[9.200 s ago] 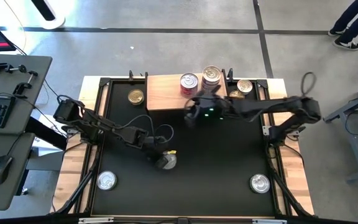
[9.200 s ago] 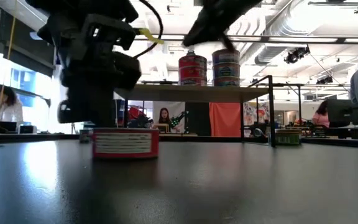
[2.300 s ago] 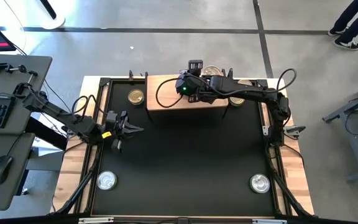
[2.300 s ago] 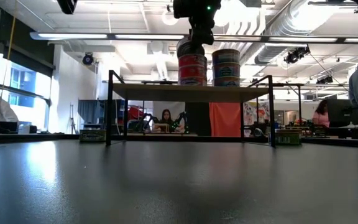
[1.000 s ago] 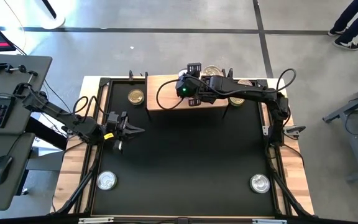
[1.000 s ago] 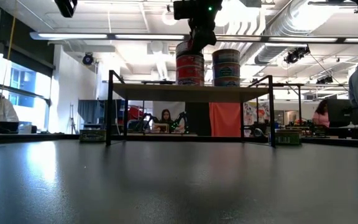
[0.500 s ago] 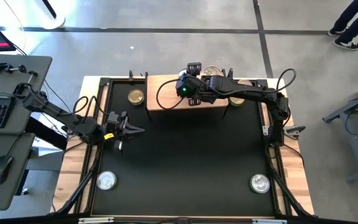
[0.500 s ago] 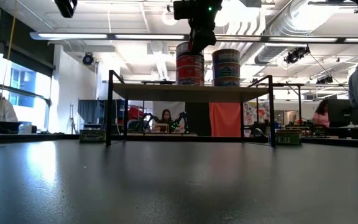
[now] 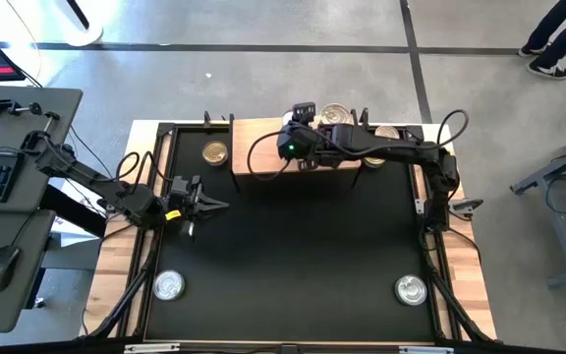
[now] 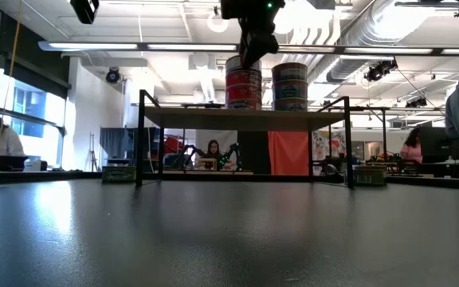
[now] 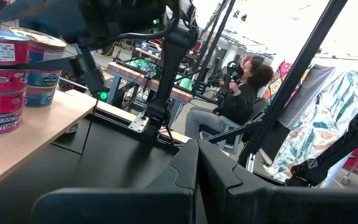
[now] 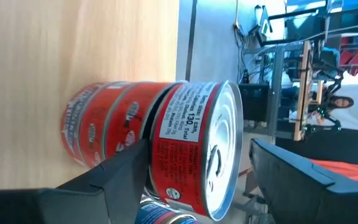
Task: Stack canned seafood by type on shelf
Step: Stack the red tuna can on top of the red tuna can on the shelf, then put the green tuna can on the shelf
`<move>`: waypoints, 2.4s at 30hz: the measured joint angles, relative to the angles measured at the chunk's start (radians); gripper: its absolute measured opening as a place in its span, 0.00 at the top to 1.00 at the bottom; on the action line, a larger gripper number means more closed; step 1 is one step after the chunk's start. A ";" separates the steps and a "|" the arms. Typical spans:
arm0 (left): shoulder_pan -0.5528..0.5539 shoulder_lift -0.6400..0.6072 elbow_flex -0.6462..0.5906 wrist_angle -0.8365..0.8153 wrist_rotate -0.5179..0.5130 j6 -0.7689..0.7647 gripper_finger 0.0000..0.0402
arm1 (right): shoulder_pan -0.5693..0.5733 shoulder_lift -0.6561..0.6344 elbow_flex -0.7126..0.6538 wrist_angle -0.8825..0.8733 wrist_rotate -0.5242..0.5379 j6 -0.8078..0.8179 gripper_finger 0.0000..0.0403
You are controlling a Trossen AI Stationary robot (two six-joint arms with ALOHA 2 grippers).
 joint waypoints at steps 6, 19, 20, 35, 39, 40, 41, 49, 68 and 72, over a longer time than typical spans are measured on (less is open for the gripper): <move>0.000 0.000 0.000 -0.014 0.000 -0.001 1.00 | 0.010 -0.009 0.000 0.001 0.028 0.017 0.33; 0.000 0.000 0.000 -0.018 0.001 -0.001 1.00 | 0.056 -0.014 0.001 0.002 0.045 0.057 0.33; 0.000 0.000 0.000 -0.019 0.001 -0.001 1.00 | 0.061 -0.018 0.001 0.002 0.046 0.067 0.33; 0.023 -0.090 -0.001 -0.024 0.121 -0.080 1.00 | 0.259 -0.145 0.002 -0.023 -0.109 1.136 0.33; 0.059 -0.082 -0.001 -0.041 0.199 -0.109 1.00 | 0.319 -0.125 0.002 -0.017 -0.173 1.296 0.33; 0.068 -0.078 -0.001 -0.050 0.225 -0.119 1.00 | 0.334 -0.113 0.002 -0.020 -0.209 1.312 0.33; 0.075 -0.074 -0.001 -0.057 0.252 -0.130 1.00 | 0.347 -0.100 0.002 -0.022 -0.254 1.326 0.33; 0.105 -0.044 -0.001 -0.129 0.364 -0.142 1.00 | 0.473 0.059 0.002 -0.058 -0.754 1.485 0.33; 0.105 -0.035 -0.001 -0.129 0.404 -0.168 1.00 | 0.804 -0.015 -0.470 -0.239 -1.299 1.924 0.99; 0.105 -0.035 -0.001 -0.131 0.404 -0.183 1.00 | 0.860 -0.215 -0.726 -0.130 -1.314 2.246 0.99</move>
